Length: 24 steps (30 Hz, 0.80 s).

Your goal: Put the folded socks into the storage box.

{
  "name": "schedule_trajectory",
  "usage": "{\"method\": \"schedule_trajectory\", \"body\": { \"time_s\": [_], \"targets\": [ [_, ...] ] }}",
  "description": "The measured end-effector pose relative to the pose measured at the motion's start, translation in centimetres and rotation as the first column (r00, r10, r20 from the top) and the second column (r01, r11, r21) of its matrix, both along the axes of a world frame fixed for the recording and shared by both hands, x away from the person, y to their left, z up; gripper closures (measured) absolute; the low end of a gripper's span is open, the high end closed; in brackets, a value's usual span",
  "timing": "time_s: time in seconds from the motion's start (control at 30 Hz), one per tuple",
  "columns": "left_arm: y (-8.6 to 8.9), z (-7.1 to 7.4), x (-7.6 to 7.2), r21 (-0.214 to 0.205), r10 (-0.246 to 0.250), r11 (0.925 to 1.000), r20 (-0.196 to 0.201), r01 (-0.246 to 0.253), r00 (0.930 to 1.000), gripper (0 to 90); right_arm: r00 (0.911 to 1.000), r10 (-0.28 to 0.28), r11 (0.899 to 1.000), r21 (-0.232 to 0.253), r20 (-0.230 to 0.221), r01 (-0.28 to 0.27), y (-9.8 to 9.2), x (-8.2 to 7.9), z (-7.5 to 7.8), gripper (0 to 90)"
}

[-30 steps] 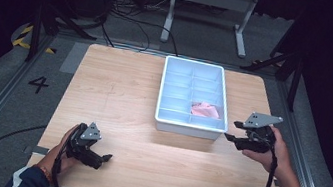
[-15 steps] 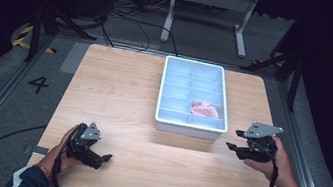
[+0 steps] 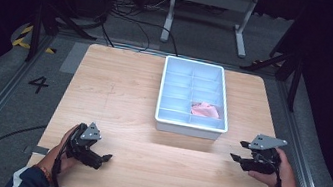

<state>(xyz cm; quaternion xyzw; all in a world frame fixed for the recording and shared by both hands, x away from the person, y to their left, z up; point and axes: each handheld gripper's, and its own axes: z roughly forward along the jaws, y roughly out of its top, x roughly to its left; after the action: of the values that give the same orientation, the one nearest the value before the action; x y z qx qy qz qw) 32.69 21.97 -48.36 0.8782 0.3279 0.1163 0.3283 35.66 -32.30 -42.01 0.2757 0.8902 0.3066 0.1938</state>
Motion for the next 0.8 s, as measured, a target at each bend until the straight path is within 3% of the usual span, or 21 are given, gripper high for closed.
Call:
{"method": "schedule_trajectory", "body": {
  "time_s": [0.2, 0.57, 0.8],
  "targets": [
    [0.0, 0.0, 0.0, 0.0, -0.001, 1.0, 0.0, 0.001, 1.0, 0.2, 0.9999, -0.012, 1.0, -0.016, -0.009, 0.012, -0.8, -0.5, -0.9, 40.1],
    [0.0, 0.0, 0.0, 0.0, 0.0, 1.0, 0.0, 0.0, 1.0, 0.2, 0.999, -0.036, 0.999, -0.012, -0.026, 0.036, -2.1, -1.2, -2.1, 39.6],
    [0.0, 0.0, 0.0, -0.002, 0.003, 1.0, -0.002, -0.003, 1.0, 0.2, 0.996, -0.067, 0.998, 0.007, -0.059, 0.067, -3.3, -1.9, -3.2, 38.7]
  ]
}}
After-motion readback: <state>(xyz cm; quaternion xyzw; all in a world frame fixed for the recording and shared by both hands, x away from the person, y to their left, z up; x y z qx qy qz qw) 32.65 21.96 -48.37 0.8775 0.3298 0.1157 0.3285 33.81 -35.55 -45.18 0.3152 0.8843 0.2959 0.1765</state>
